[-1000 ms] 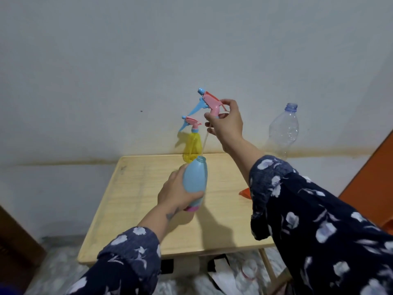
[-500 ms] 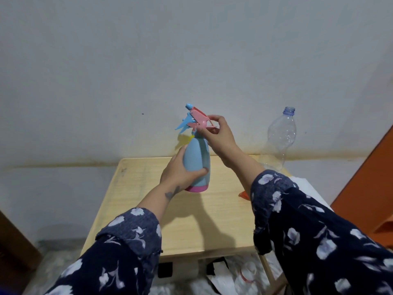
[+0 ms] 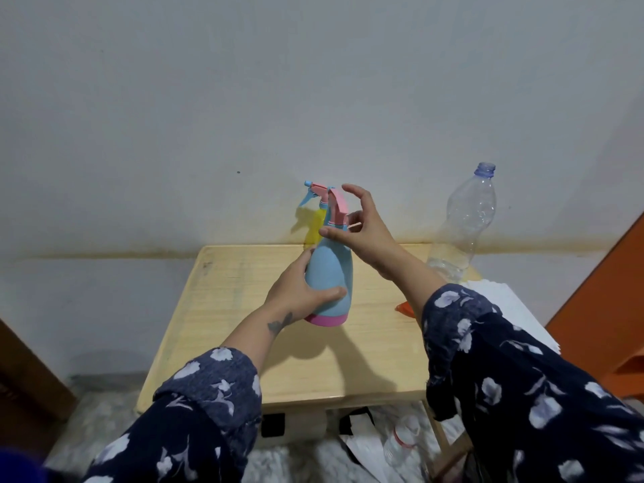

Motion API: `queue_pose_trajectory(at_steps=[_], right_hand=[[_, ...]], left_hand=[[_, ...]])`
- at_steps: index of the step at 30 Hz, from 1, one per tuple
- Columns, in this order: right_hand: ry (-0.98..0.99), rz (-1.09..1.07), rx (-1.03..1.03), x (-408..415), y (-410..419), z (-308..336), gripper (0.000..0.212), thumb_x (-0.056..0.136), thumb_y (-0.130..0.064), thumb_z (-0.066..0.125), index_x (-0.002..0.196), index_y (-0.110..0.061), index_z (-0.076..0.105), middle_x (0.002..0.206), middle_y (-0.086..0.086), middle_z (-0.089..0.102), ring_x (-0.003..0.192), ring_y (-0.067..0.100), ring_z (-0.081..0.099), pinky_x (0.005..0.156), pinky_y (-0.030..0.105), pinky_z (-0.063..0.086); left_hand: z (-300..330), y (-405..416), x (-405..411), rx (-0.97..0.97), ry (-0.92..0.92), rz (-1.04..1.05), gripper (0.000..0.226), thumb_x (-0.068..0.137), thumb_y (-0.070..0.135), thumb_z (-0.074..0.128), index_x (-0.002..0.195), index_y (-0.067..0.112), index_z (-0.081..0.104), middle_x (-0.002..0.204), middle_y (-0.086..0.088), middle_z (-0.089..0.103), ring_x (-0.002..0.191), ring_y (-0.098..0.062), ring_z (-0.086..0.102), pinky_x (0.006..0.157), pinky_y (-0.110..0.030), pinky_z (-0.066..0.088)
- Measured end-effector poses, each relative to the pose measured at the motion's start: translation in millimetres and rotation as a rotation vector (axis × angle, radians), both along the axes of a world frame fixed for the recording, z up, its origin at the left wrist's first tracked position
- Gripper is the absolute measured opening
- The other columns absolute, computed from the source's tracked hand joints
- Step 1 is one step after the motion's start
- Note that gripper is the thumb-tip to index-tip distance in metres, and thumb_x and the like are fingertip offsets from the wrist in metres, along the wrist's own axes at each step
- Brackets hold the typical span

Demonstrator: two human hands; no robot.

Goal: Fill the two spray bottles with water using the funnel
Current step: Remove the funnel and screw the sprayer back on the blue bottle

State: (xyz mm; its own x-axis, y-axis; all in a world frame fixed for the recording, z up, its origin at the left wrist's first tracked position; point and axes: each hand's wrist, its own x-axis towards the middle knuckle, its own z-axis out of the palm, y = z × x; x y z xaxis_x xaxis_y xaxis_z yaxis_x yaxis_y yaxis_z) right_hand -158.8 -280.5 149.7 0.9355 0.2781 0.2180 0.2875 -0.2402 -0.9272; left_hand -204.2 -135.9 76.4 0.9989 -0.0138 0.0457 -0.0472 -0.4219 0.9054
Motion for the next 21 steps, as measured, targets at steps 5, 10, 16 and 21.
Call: queue_pose_trajectory(at_steps=[5, 10, 16, 21], right_hand=[[0.050, 0.114, -0.053, 0, -2, -1, 0.065, 0.088, -0.007, 0.064, 0.131, -0.051, 0.043, 0.121, 0.018, 0.063, 0.105, 0.029, 0.063, 0.100, 0.043, 0.047], [-0.082, -0.049, -0.115, -5, 3, -20, 0.049, 0.076, -0.025, 0.078, 0.117, -0.029, 0.051, 0.080, -0.005, 0.054, 0.069, 0.008, 0.049, 0.068, 0.026, 0.045], [0.215, 0.176, -0.012, -5, -4, -18, 0.066, 0.087, 0.007, 0.053, 0.131, -0.042, 0.044, 0.105, 0.008, 0.059, 0.096, 0.016, 0.059, 0.086, 0.030, 0.050], [-0.013, -0.070, -0.077, -8, 8, -35, 0.053, 0.079, -0.013, 0.074, 0.123, -0.031, 0.050, 0.087, -0.011, 0.050, 0.070, 0.007, 0.049, 0.064, 0.020, 0.043]], left_hand=[[-5, 4, -6, 0.110, 0.011, 0.000, 0.082, 0.057, 0.053, 0.076, 0.128, 0.057, 0.037, 0.116, 0.021, 0.059, 0.101, -0.011, 0.062, 0.079, -0.044, 0.057], [-14, -4, -10, 0.194, 0.019, 0.057, 0.086, 0.050, 0.061, 0.072, 0.128, 0.052, 0.036, 0.118, 0.019, 0.056, 0.100, -0.013, 0.060, 0.078, -0.043, 0.056], [-26, -5, -14, 0.161, 0.046, 0.094, 0.087, 0.051, 0.059, 0.071, 0.130, 0.057, 0.033, 0.121, 0.020, 0.054, 0.103, -0.013, 0.059, 0.082, -0.042, 0.055], [-25, -15, -14, 0.206, 0.057, 0.114, 0.082, 0.051, 0.062, 0.066, 0.125, 0.051, 0.035, 0.114, 0.016, 0.054, 0.099, -0.016, 0.059, 0.079, -0.043, 0.055]])
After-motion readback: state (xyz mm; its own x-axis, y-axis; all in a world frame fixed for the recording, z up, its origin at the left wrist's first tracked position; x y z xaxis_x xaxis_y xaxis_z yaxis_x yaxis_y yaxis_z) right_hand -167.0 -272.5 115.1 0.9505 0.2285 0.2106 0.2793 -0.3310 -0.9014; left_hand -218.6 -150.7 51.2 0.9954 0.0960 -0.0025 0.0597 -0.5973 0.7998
